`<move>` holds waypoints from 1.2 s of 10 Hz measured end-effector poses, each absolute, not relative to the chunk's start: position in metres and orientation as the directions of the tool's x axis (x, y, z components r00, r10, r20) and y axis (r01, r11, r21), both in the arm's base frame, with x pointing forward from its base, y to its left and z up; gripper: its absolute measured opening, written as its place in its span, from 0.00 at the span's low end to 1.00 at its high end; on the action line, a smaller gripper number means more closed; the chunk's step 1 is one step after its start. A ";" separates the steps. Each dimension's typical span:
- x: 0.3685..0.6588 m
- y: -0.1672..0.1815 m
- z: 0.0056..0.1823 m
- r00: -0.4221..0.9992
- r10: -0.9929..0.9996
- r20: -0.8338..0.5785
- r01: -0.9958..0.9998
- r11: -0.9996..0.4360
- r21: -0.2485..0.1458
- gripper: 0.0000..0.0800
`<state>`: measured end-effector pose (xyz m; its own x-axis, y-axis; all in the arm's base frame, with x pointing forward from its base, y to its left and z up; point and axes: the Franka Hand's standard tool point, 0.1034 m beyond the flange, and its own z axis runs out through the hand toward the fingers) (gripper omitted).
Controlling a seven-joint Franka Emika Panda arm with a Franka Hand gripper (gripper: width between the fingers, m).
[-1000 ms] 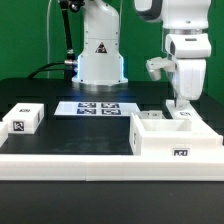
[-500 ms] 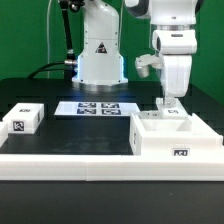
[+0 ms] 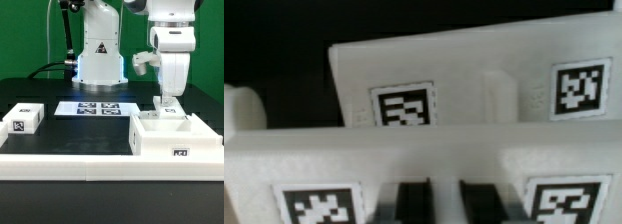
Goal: Assemble cabinet
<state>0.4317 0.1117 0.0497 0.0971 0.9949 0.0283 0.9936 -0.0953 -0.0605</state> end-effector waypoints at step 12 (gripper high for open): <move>0.434 0.112 0.054 0.102 0.994 0.027 0.994 -0.100 -0.052 0.09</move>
Offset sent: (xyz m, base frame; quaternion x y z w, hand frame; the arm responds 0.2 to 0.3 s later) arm 0.0000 0.0000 0.0000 0.0000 0.0000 0.0000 1.0000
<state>0.4345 0.1123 0.0544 0.1019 0.9944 0.0274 0.9936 -0.1004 -0.0525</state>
